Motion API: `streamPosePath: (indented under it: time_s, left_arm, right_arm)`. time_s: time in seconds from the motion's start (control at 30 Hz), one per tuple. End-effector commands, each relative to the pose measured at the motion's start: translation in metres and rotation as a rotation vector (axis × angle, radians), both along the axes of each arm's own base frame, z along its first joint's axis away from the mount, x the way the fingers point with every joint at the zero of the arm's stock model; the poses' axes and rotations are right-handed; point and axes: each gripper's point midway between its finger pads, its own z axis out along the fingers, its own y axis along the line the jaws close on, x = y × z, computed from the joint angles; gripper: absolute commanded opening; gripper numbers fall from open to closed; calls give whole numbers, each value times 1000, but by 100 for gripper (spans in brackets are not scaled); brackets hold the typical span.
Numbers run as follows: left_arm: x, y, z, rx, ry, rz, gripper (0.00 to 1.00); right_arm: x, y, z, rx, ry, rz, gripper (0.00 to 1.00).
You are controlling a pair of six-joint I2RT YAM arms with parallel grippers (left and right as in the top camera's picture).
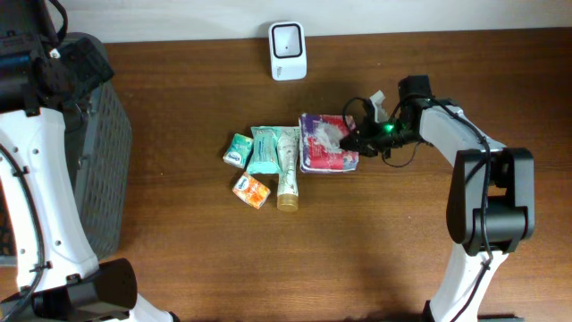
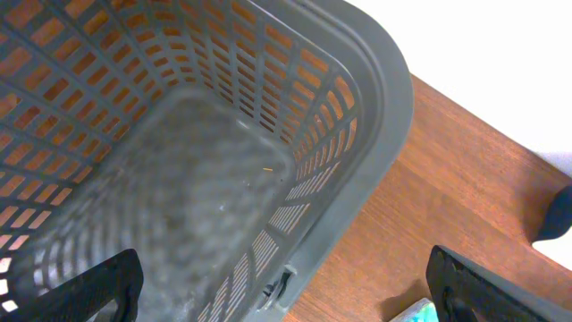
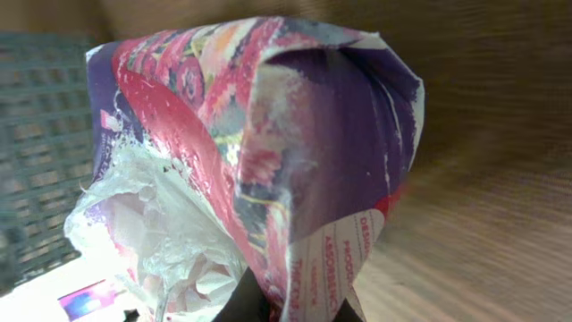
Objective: Scan the item barcode
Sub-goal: 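Regrasp the purple package with the right gripper and lift it, then hold the purple package barcode in front of the scanner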
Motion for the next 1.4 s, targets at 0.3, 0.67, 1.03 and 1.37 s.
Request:
streamPosePath:
  time_s: [0.3, 0.67, 1.03, 1.37]
  left_arm:
    - [-4, 2, 10, 7, -28, 12, 99]
    - [-4, 2, 10, 7, -28, 13, 99]
    - [-4, 2, 10, 7, -28, 13, 99]
    - [-4, 2, 10, 7, -28, 13, 99]
  right_arm:
    - [23, 35, 44, 113, -84, -4, 4]
    - [95, 51, 114, -91, -353, -100, 4]
    - [188, 48, 144, -78, -576, -522, 4]
    - [221, 76, 103, -51, -656, -643, 4]
